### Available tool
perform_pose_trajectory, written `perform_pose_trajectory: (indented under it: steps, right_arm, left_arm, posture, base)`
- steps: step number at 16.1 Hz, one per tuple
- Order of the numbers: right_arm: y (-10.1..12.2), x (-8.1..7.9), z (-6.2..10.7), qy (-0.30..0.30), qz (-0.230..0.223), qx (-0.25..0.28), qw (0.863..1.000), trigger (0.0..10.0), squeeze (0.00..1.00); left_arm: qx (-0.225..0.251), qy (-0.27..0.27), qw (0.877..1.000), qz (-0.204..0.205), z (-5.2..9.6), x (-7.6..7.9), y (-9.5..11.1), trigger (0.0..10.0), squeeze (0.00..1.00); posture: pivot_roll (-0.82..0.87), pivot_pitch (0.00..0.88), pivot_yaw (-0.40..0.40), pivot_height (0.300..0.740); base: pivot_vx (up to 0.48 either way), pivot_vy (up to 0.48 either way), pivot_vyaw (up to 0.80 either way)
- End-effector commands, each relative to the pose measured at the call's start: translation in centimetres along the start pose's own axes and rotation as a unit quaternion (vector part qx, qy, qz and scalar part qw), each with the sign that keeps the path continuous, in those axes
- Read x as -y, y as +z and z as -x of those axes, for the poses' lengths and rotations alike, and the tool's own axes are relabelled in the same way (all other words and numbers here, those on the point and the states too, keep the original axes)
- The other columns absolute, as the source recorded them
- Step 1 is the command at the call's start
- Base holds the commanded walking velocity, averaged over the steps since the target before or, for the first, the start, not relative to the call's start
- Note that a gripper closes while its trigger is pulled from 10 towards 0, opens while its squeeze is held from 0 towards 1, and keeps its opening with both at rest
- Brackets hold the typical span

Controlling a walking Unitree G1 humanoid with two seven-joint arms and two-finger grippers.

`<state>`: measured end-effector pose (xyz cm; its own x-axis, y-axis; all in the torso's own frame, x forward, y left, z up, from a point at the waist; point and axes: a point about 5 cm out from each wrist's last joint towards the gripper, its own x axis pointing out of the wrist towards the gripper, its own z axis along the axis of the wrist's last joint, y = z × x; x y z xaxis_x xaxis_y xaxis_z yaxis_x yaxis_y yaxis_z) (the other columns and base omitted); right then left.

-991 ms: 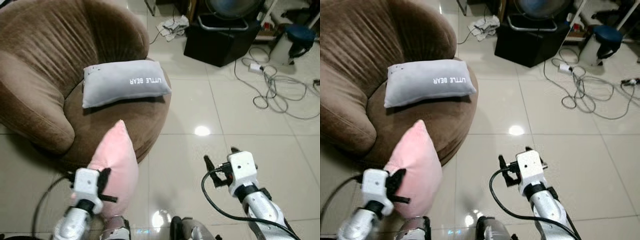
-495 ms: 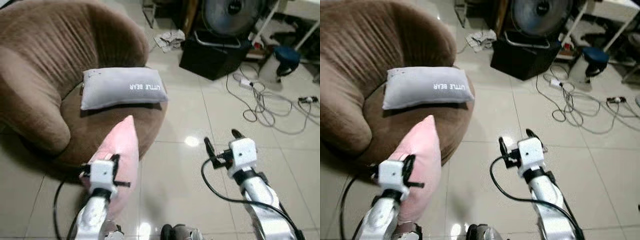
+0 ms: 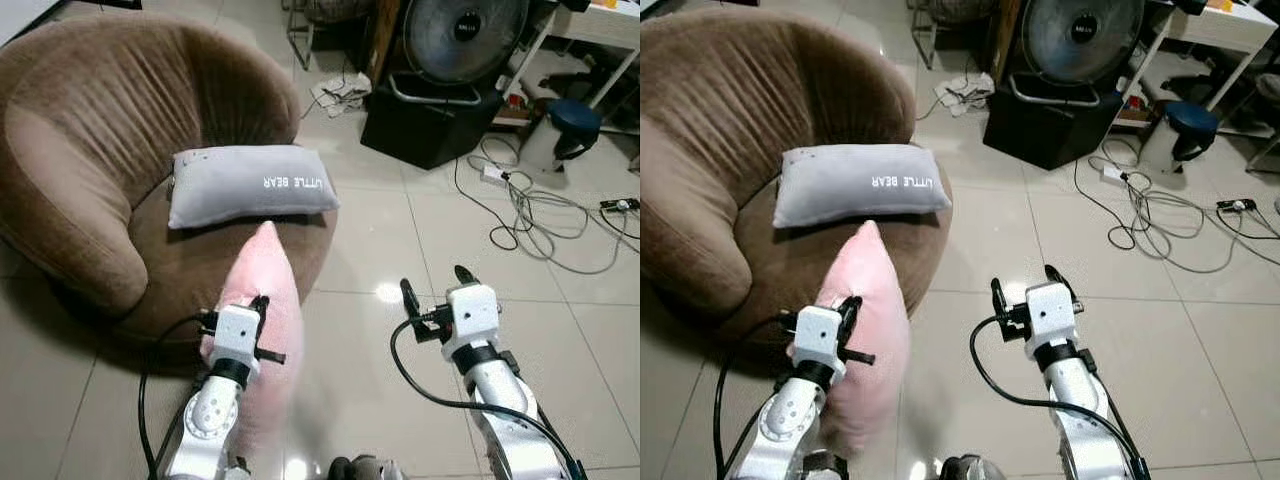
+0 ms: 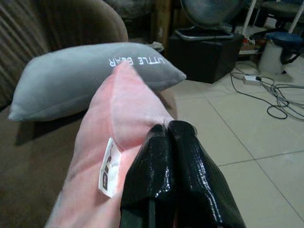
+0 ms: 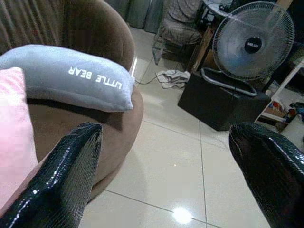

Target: Move the pillow to the sofa from floor

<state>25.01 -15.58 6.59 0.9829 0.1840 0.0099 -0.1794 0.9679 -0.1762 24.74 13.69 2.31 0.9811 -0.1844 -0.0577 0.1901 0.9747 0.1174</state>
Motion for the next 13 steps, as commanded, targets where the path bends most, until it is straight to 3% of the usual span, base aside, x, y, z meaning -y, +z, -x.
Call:
perform_pose_trajectory:
  steps: [1, 13]
  right_arm:
    - [-0.51, 0.33, 0.33, -0.006, 0.007, -0.008, 1.0, 10.0, 0.0]
    - [-0.78, 0.53, -0.27, -0.008, 0.022, 0.005, 1.0, 10.0, 0.0]
  left_arm:
    - [0.029, -0.003, 1.0, -0.002, -0.32, 0.3, 0.87, 0.0, 0.0]
    - [0.059, 0.009, 0.997, -0.039, 0.12, 1.23, 1.03, 0.0, 0.0]
  posture:
    - [0.11, 0.082, -0.111, 0.74]
    - [0.13, 0.089, -0.111, 0.74]
  base:
    - [0.0, 0.0, 0.0]
    - [0.0, 0.0, 0.0]
